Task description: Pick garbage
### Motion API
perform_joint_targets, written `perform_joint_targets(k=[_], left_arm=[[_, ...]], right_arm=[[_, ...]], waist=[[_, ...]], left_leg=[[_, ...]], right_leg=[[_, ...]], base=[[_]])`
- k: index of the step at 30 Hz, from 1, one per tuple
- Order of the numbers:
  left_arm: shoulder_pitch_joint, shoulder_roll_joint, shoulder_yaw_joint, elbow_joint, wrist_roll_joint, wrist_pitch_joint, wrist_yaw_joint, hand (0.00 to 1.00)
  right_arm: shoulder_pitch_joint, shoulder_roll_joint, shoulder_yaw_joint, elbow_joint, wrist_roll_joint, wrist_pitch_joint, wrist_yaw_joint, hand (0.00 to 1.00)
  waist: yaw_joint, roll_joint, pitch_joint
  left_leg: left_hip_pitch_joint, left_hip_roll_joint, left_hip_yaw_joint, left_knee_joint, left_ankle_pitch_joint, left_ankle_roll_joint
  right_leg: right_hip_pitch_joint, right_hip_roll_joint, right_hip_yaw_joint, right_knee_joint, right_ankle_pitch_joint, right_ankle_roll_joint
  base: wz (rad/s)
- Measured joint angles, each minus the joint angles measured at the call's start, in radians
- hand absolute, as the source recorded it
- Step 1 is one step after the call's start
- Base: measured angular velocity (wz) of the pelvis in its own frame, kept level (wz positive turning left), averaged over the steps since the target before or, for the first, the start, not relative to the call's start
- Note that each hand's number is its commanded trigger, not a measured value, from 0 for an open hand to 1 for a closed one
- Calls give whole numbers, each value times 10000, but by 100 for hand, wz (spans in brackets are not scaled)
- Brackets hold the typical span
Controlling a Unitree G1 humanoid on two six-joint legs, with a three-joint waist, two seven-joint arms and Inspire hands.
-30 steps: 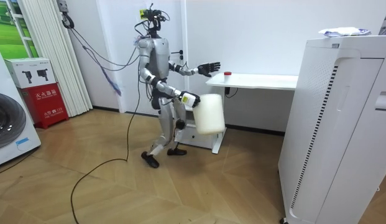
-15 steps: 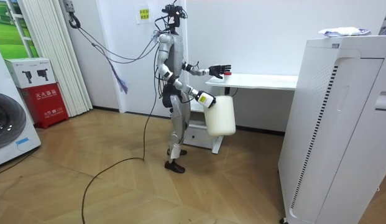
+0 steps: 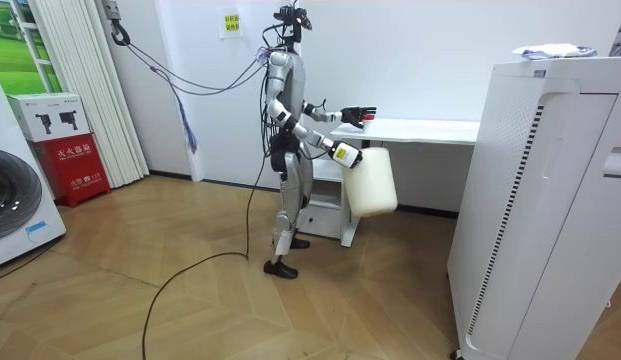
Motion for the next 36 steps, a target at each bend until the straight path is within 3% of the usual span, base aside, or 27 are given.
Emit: perform_joint_targets(k=[1, 9, 32, 34, 35, 36], left_arm=[[-2, 18, -13, -8, -7, -1, -26, 0], [6, -174, -65, -44, 0, -2, -157, 0], [39, -237, -271, -41, 4, 49, -561, 0], [24, -235, -264, -43, 5, 47, -507, 57], [22, -234, -263, -43, 5, 47, -482, 71], [3, -232, -264, -42, 5, 47, -437, 100]], right_arm=[[-2, -1, -2, -8, 2, -1, -1, 100], [-3, 6, -2, -8, -125, -1, 39, 100], [-1, 32, -9, -15, -472, -1, 416, 100], [-2, 32, -7, -17, -472, -1, 388, 100], [-3, 32, -3, -17, -472, -2, 375, 100], [-2, 32, 3, -17, -483, -2, 351, 100]], waist=[[-21, 9, -4], [-80, 123, -2], [-306, 158, 18], [-295, 156, 16], [-292, 156, 16], [-308, 154, 15]], left_leg=[[63, -59, -99, -108, -1, 0], [338, -188, -113, -488, 3, 1], [951, -201, -126, -1296, 107, -137], [1056, -202, -225, -1410, 112, -145], [1103, -203, -318, -1476, 118, -155], [1155, -226, -541, -1544, 124, -166]], right_leg=[[149, -48, -235, -181, 20, 2], [504, -79, -658, -529, 21, 4], [617, -58, -799, -725, 22, 5], [637, -35, -933, -723, 22, 4], [644, -23, -944, -722, 22, 4], [695, 1, -939, -720, 23, 3]], base=[[5], [3], [-4], [-15], [-13], [-8]])
